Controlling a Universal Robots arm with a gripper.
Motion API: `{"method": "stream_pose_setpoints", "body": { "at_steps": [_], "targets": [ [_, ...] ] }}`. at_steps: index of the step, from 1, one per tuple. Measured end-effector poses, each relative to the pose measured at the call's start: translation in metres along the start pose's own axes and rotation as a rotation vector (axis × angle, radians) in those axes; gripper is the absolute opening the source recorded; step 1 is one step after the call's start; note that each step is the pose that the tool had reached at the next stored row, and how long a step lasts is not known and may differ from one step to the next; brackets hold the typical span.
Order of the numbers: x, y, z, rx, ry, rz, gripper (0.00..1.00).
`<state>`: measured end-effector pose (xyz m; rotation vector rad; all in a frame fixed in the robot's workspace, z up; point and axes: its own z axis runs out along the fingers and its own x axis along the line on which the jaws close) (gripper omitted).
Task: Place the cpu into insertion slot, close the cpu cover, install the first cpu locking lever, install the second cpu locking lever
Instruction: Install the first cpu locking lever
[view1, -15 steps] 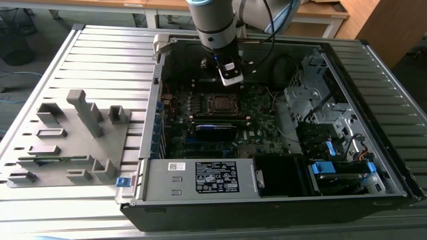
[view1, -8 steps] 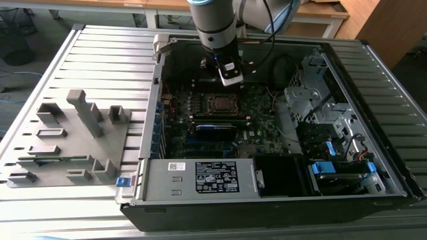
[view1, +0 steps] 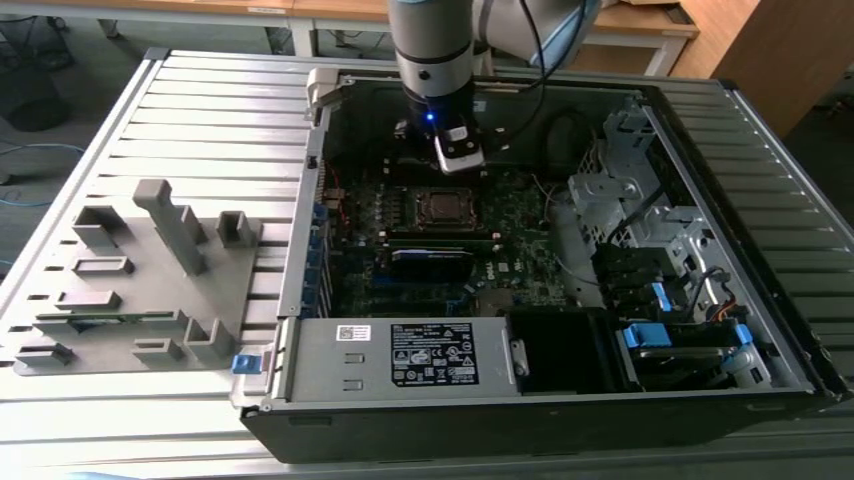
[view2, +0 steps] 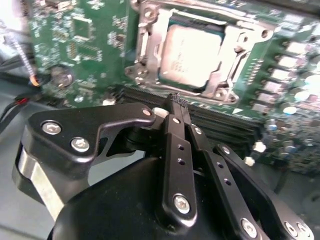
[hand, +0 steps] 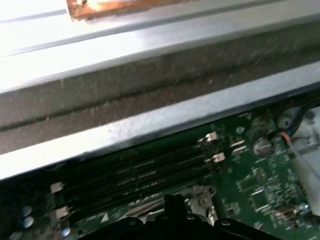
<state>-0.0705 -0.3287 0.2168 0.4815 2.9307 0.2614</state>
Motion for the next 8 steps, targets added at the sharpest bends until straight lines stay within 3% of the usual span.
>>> {"method": "stream_pose_setpoints", "body": {
  "at_steps": [6,7,8],
  "targets": [
    [-0.0003,0.0,0.0005,0.0726,0.0563,0.001,0.1],
    [-0.0003,0.0,0.0007,0.0822,0.0622,0.001,0.1],
    [-0.0002,0.0,0.0007,0.0845,0.0625,0.001,0.1]
  ]
}}
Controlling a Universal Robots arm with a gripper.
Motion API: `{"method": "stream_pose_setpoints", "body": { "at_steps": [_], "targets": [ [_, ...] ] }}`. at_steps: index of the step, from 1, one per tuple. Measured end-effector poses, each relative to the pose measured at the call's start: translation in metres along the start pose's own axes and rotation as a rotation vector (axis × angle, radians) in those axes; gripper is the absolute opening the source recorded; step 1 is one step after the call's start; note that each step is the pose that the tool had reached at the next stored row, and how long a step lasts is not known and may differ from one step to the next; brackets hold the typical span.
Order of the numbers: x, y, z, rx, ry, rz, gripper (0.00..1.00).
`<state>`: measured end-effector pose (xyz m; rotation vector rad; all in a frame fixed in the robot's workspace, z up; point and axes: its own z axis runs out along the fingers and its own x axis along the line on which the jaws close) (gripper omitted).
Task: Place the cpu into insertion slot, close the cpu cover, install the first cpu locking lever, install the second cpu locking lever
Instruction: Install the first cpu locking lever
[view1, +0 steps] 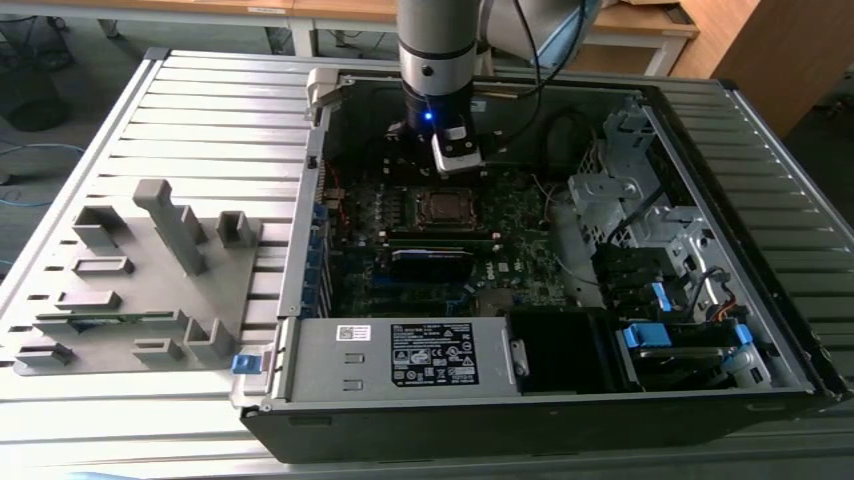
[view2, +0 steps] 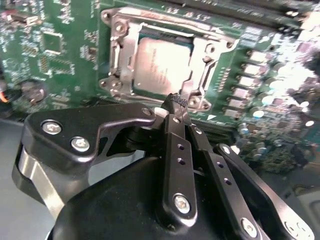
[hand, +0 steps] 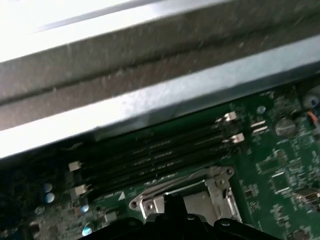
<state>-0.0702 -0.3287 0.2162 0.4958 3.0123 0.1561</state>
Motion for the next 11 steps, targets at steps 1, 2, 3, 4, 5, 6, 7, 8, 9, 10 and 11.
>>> {"method": "stream_pose_setpoints", "body": {
  "at_steps": [1,2,3,4,5,6,7,8,9,10,11],
  "targets": [
    [0.0,0.0,0.0,0.0001,0.0,0.0,0.1],
    [0.0,0.0,0.0,0.0002,0.0,0.0,0.1],
    [0.0,0.0,0.0,0.0002,0.0,0.0,0.1],
    [0.0,0.0,0.0,0.0002,0.0001,0.0,0.1],
    [-0.0001,0.0001,0.0,0.0003,0.0001,0.0,0.1],
    [-0.0006,0.0002,0.0001,0.0002,0.0001,-0.001,0.1],
    [-0.0014,0.0005,0.0003,0.0,0.0002,-0.002,0.1],
    [-0.0026,0.0009,0.0005,0.0004,0.0007,-0.004,0.1],
    [-0.0039,0.0013,0.0007,0.0007,0.0014,-0.005,0.1],
    [-0.0055,0.0018,0.0011,0.001,0.002,-0.006,0.1],
    [-0.0067,0.0022,0.0013,0.0021,0.0029,-0.008,0.1]
  ]
}}
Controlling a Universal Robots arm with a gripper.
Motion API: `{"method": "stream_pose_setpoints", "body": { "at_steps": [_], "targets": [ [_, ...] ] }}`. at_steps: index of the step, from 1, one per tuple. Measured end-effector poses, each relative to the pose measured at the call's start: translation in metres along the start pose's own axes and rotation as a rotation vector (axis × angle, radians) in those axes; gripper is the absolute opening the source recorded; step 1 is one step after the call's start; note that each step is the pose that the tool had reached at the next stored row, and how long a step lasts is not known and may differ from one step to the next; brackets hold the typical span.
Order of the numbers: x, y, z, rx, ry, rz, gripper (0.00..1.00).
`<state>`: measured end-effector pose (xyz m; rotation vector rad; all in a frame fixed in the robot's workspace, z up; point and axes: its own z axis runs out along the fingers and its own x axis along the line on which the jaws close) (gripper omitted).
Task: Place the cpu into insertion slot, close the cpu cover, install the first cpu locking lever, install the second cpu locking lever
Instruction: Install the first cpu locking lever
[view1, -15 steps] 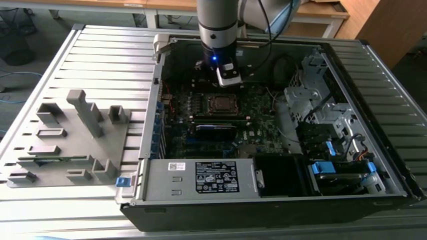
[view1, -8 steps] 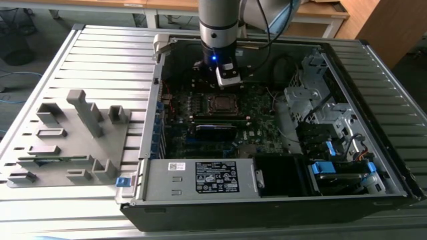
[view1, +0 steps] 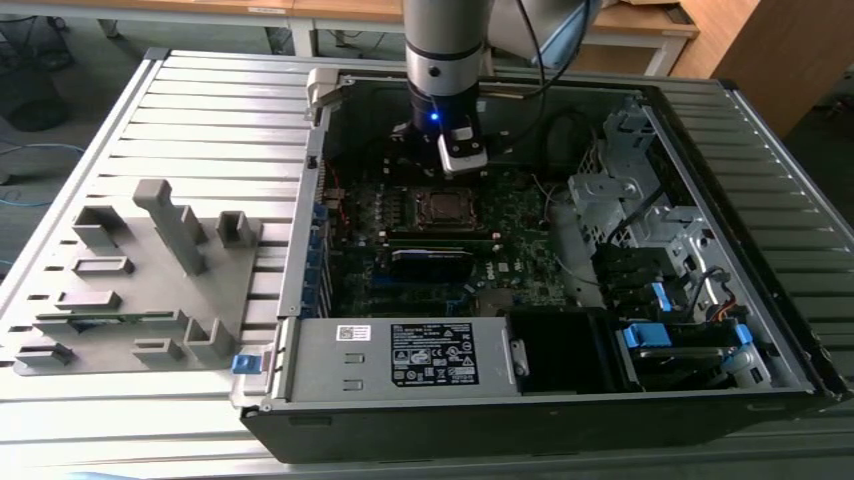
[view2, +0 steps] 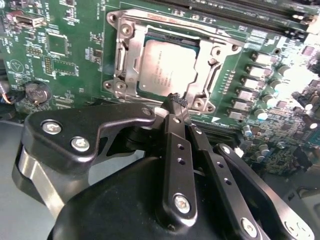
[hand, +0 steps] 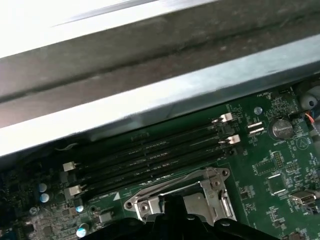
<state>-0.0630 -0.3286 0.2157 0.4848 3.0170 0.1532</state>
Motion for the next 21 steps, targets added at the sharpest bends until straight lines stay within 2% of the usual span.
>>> {"method": "stream_pose_setpoints", "body": {
  "at_steps": [2,4,6,9,11,13,21],
  "targets": [
    [-0.0016,0.0005,0.0004,0.005,0.0014,-0.004,0.1],
    [-0.0024,0.0008,0.0005,0.0157,0.0016,-0.011,0.1],
    [-0.0027,0.0009,0.0005,0.0351,-0.0012,-0.018,0.1],
    [-0.0031,0.001,0.0005,0.0691,-0.0081,-0.029,0.1],
    [-0.0036,0.0011,0.0006,0.0873,-0.0116,-0.036,0.1],
    [-0.0049,0.0014,0.0007,0.0888,-0.0113,-0.043,0.1],
    [-0.0132,0.0039,0.0023,0.0858,-0.0074,-0.09,0.1]
  ]
}}
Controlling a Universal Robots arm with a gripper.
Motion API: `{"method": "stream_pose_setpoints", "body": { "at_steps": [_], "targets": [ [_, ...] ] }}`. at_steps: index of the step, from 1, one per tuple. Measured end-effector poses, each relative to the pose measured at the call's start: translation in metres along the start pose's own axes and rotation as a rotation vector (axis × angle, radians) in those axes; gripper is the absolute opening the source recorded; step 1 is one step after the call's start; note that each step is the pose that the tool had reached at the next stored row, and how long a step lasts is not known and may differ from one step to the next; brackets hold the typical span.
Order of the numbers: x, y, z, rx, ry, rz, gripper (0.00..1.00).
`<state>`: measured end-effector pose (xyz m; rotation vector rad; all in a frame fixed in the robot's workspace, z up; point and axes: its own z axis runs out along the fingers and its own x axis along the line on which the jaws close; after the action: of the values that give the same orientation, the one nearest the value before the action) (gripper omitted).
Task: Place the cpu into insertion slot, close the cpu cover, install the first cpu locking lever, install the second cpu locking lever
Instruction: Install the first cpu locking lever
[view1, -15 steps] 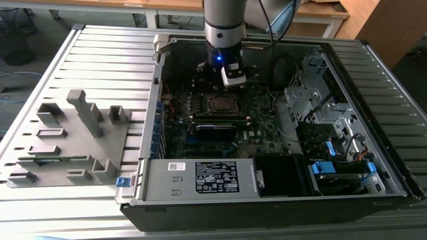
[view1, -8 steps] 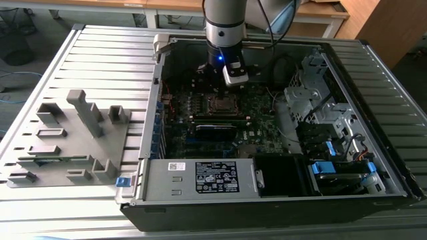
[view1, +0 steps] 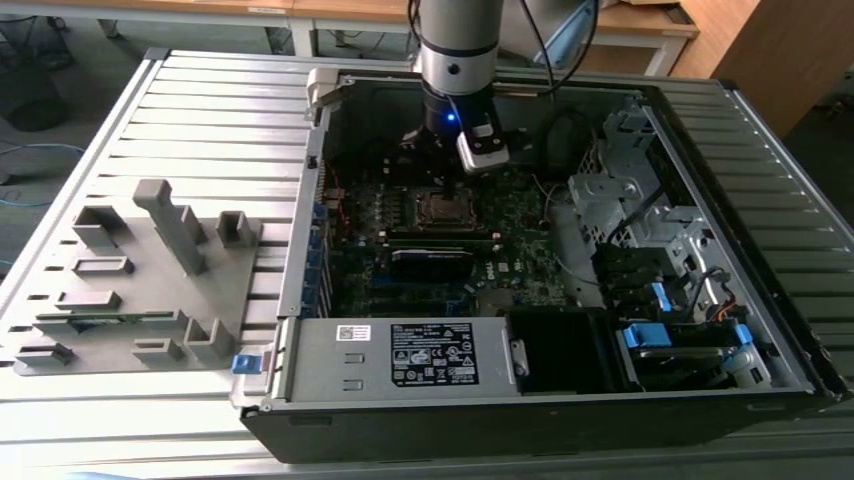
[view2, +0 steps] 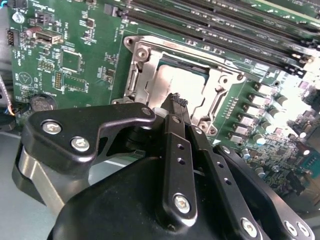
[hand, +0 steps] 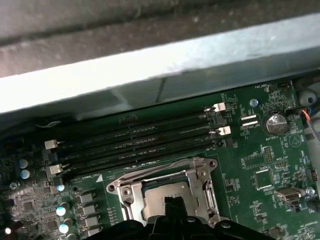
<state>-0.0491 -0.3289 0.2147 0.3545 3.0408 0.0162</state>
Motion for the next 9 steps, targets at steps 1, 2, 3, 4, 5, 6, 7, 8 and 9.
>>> {"method": "stream_pose_setpoints", "body": {
  "at_steps": [1,2,3,4,5,6,7,8,9],
  "targets": [
    [-0.0003,-0.0004,0.0,0.0,0.0001,-0.002,0.1],
    [-0.0005,-0.0011,0.0,-0.0002,0.0001,-0.004,0.1],
    [-0.0007,-0.0021,0.0001,-0.0004,0.0001,-0.006,0.1],
    [-0.001,-0.0032,0.0001,-0.0004,0.0001,-0.007,0.1],
    [-0.0013,-0.0043,0.0001,-0.0005,0.0001,-0.008,0.1],
    [-0.0016,-0.0056,0.0001,-0.0005,0.0001,-0.009,0.1],
    [-0.0018,-0.0067,0.0001,-0.0006,0.0001,-0.01,0.1],
    [-0.002,-0.0073,0.0001,-0.0007,0.0001,-0.012,0.1],
    [-0.0021,-0.0077,0.0001,-0.001,0.0002,-0.015,0.1]
  ]
}}
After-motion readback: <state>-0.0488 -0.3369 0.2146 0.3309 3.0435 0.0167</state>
